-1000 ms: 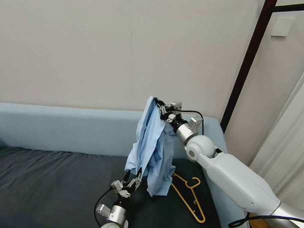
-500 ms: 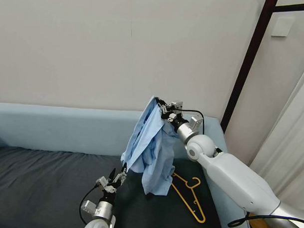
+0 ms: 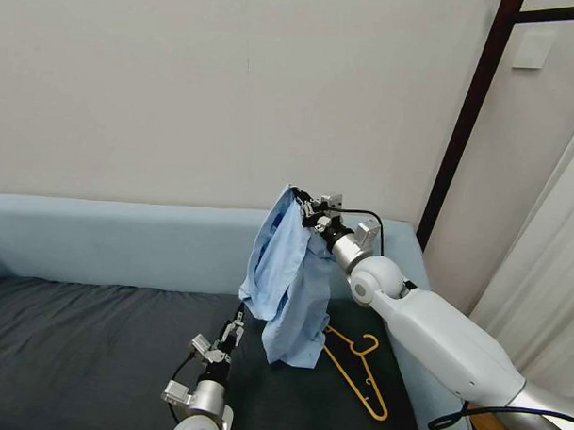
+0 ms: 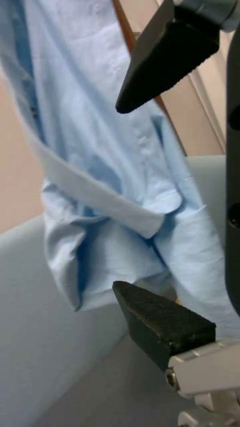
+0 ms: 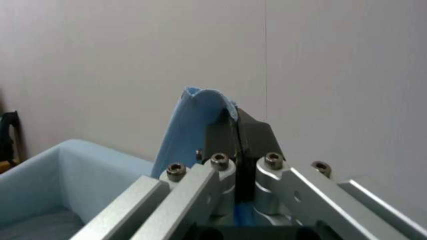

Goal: Pick up the clothes from the sofa and hang them on the clothes hanger.

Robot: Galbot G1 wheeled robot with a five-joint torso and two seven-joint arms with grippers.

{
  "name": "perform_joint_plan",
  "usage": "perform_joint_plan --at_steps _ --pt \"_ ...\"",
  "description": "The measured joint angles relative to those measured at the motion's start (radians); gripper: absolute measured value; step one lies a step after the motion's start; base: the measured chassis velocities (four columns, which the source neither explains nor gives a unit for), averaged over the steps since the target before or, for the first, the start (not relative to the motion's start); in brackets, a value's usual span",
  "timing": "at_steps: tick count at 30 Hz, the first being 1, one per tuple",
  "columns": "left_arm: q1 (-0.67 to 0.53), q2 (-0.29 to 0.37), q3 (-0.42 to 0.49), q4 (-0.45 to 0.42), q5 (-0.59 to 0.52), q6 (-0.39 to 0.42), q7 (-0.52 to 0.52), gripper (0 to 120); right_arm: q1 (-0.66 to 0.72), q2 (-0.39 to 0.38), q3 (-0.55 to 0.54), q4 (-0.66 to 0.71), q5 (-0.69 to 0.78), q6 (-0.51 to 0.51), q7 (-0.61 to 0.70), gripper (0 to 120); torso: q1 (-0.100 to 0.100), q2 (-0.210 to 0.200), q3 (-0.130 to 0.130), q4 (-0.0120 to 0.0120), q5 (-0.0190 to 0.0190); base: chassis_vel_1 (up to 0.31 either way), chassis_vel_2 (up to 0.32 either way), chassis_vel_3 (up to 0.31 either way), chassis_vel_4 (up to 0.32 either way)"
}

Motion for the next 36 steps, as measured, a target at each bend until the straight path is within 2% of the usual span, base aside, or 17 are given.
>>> perform_joint_plan --at_steps 9,12,16,25,32,36 --pt "-0.055 -0.065 0.035 0.051 0.011 -0.003 0.020 96 0.007 0.017 -0.008 -0.005 -0.001 -0.005 0.005 0 0.000 0.000 0.000 -0.0002 0.0000 0.000 0.000 0.000 0.000" --pt "-0.110 -0.103 0.036 0.103 0.005 -0.007 0.020 86 0.009 0.022 -0.008 -0.007 -0.001 -0.006 0.006 0 0.000 0.000 0.000 -0.0003 0.0000 0.000 0.000 0.000 0.000" --pt "-0.136 -0.114 0.045 0.152 0.006 -0.008 0.026 76 0.013 0.025 -0.004 -0.010 0.000 -0.008 0.010 0 0.000 0.000 0.000 -0.0001 -0.0001 0.000 0.000 0.000 0.000" --pt "-0.139 -0.126 0.041 0.186 0.011 -0.011 0.036 75 0.012 0.015 0.001 -0.010 0.002 -0.010 0.010 0 0.000 0.000 0.000 0.0000 0.0000 0.000 0.000 0.000 0.000" --pt "-0.158 -0.165 0.038 0.225 0.029 -0.015 0.046 76 0.012 0.004 0.003 -0.003 0.009 -0.010 0.009 0 0.000 0.000 0.000 -0.0002 0.0000 0.000 0.000 0.000 0.000" --pt "-0.169 -0.186 0.032 0.251 0.030 -0.017 0.051 69 0.011 0.003 0.003 0.002 0.013 -0.011 0.016 0 0.000 0.000 0.000 -0.0002 0.0000 0.000 0.000 0.000 0.000"
